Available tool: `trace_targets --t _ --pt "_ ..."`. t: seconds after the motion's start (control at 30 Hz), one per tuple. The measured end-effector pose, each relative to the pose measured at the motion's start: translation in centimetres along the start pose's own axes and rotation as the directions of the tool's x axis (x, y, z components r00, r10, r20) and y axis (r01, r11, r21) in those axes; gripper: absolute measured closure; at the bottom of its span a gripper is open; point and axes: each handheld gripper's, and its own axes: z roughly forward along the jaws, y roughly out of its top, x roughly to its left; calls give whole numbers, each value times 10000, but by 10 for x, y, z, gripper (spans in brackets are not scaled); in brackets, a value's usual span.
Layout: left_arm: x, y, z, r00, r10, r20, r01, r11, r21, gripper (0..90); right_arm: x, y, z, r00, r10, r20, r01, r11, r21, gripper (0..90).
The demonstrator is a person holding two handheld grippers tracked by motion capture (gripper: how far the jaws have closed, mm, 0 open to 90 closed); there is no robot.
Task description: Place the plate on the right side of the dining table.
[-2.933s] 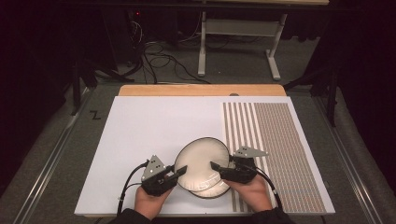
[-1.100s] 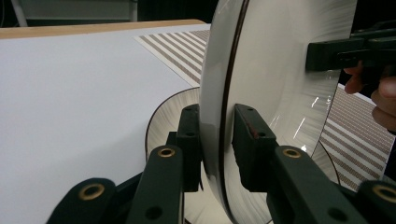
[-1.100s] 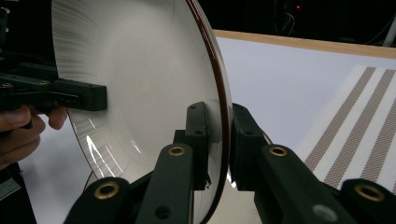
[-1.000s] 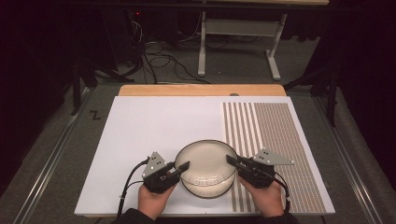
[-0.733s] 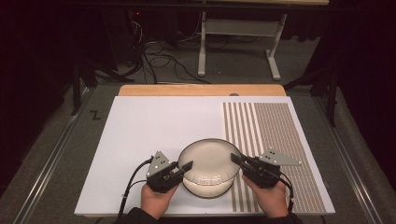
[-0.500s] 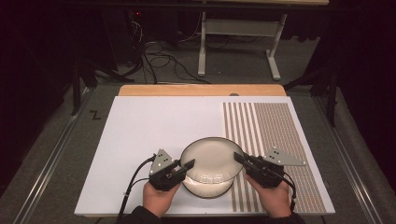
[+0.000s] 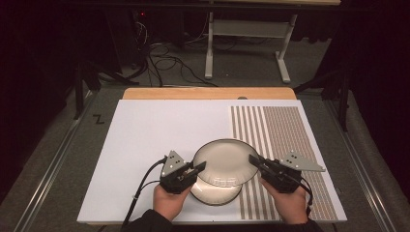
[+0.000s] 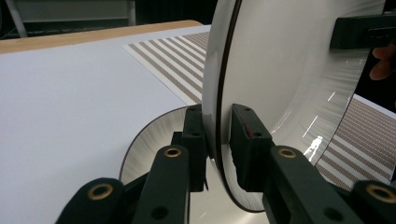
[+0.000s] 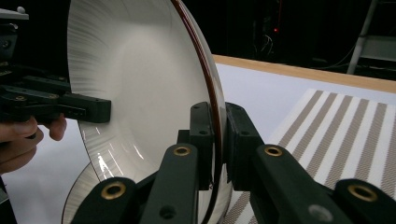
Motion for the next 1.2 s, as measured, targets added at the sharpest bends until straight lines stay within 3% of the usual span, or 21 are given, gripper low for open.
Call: trace_targets --t 0.23,1.2 --pt "-14 12 14 9993 360 66 -360 9993 11 778 -11 4 -13 9995 -28 327 32 9999 -114 835" --pt "-58 47 77 9948 915 445 -932 9949 374 785 -63 8 -63 9851 14 1721 8 9999 -127 811"
